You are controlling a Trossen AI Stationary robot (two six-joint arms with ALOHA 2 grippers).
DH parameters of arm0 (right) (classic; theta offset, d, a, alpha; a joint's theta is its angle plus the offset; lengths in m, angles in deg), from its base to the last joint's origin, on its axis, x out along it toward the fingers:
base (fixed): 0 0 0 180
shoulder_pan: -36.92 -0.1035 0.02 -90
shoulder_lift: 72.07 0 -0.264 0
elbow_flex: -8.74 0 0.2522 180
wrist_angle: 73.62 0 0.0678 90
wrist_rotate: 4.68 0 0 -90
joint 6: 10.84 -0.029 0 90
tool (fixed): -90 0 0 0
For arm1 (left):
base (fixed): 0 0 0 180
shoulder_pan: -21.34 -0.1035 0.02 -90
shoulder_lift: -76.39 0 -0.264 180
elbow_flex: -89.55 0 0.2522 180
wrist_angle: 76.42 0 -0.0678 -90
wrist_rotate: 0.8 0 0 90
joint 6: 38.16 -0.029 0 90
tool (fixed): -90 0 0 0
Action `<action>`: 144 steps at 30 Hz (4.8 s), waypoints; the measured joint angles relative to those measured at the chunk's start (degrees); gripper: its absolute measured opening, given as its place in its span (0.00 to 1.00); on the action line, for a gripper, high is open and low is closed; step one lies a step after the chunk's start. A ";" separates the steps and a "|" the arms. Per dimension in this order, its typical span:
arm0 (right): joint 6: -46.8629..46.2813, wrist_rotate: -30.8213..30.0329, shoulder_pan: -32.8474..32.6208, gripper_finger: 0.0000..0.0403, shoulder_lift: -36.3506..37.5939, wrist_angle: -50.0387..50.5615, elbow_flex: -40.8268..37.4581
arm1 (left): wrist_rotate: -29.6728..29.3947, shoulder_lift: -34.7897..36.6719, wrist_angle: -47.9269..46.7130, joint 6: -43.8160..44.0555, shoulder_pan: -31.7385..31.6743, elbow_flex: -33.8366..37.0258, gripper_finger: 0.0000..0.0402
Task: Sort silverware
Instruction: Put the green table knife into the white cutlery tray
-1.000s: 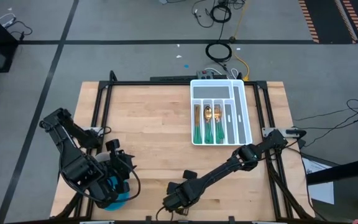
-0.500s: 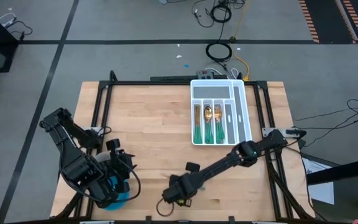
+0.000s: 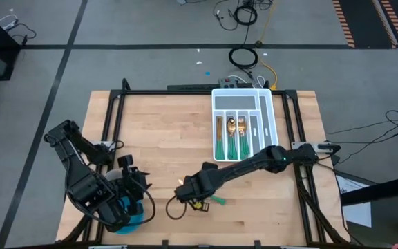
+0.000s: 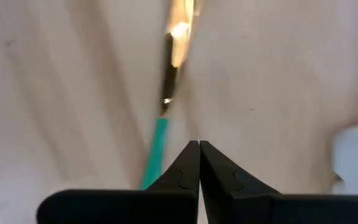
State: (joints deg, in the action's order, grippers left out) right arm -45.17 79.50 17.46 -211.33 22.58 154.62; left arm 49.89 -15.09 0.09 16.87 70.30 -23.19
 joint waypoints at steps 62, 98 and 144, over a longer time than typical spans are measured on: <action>-9.88 8.44 2.81 0.00 14.12 -26.76 -28.00 | -2.53 0.00 0.43 0.18 2.17 0.02 0.42; -8.70 5.91 35.31 0.00 29.74 -20.97 -27.78 | -3.15 0.00 0.75 8.29 2.17 0.02 0.42; -24.30 -6.15 31.85 0.00 80.97 -63.95 -86.69 | -7.45 -0.02 0.64 8.63 0.00 0.02 0.42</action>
State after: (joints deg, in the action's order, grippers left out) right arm -69.47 73.35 49.31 -130.36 -41.37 67.93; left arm 42.44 -15.11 0.74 25.50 70.30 -23.17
